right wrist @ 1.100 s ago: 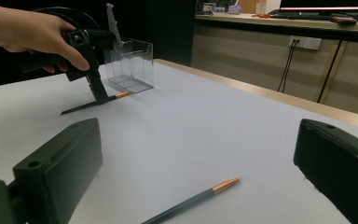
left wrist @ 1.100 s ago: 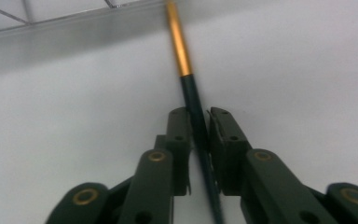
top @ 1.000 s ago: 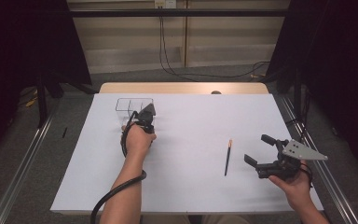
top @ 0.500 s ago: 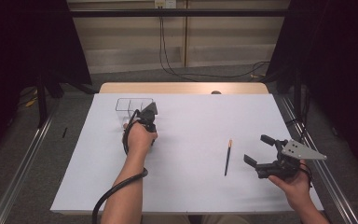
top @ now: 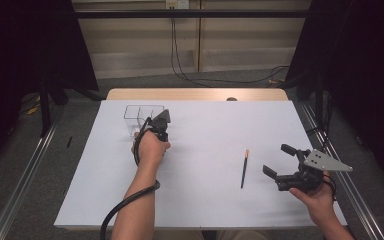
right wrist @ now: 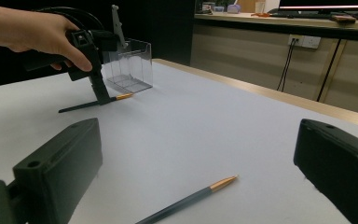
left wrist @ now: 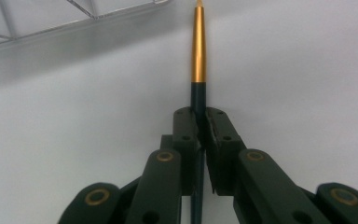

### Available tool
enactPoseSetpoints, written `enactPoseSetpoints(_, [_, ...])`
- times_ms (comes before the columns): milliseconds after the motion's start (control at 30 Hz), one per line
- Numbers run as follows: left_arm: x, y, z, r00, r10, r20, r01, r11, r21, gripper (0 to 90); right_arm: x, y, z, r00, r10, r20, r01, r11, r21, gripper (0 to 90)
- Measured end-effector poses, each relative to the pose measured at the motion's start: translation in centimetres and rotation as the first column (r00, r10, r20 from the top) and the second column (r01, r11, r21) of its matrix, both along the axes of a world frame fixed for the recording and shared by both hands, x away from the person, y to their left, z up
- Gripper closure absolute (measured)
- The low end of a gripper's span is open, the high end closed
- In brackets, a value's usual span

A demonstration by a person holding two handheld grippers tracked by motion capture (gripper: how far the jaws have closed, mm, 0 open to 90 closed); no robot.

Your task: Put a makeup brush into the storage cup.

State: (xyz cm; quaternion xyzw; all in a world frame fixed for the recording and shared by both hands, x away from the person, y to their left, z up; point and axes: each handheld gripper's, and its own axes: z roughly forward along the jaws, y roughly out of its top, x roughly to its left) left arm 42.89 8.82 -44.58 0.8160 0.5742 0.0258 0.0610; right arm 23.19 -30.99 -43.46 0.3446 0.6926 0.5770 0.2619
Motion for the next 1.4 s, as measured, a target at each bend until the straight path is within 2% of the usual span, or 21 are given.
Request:
enactPoseSetpoints(167, [0.0, 0.1, 0.0, 0.9999, -0.015, 0.005, 0.015, 0.9999, -0.002, 83.7, 0.1, 0.0, -0.1, 1.0, 0.001, -0.005, -0.001, 1.0, -0.002, 0.5])
enactPoseSetpoints(333, [-0.1, 0.4, 0.1, 1.0, 0.003, 0.004, -0.003, 0.9994, -0.035, 83.7, 0.1, 0.0, -0.2, 0.9999, 0.003, -0.012, -0.003, 1.0, 0.004, 0.5])
enactPoseSetpoints(500, [-0.2, 0.5, 0.3, 0.9999, -0.007, 0.012, 0.008, 0.9989, -0.047, 83.7, 0.2, 0.0, -0.2, 0.9999, 0.004, -0.014, -0.004, 1.0, 0.005, 0.4])
enactPoseSetpoints(667, [-0.3, 0.4, 0.8, 0.9996, -0.01, 0.027, 0.012, 0.9963, -0.085, 83.7, 0.2, 0.0, -0.2, 0.9999, 0.006, -0.013, -0.006, 1.0, 0.006, 0.4])
enactPoseSetpoints(833, [-0.3, 0.3, 1.2, 0.9986, -0.005, 0.052, 0.012, 0.991, -0.133, 83.7, 0.2, 0.0, -0.2, 0.9999, 0.006, -0.013, -0.006, 1.0, 0.009, 0.3])
enactPoseSetpoints(1033, [-0.4, 0.0, 1.7, 0.9954, -0.022, 0.093, 0.037, 0.9854, -0.166, 83.7, 0.2, 0.0, -0.2, 0.9998, 0.007, -0.016, -0.007, 1.0, 0.01, 0.3])
enactPoseSetpoints(1300, [-0.5, 0.1, 2.3, 0.9861, -0.02, 0.165, 0.056, 0.9758, -0.212, 83.7, 0.3, 0.1, -0.3, 0.9998, 0.009, -0.017, -0.009, 1.0, 0.01, 0.3])
enactPoseSetpoints(1400, [-0.5, 0.1, 2.4, 0.9834, -0.015, 0.181, 0.057, 0.9719, -0.228, 83.7, 0.3, 0.1, -0.3, 0.9998, 0.011, -0.016, -0.011, 1.0, 0.007, 0.3])
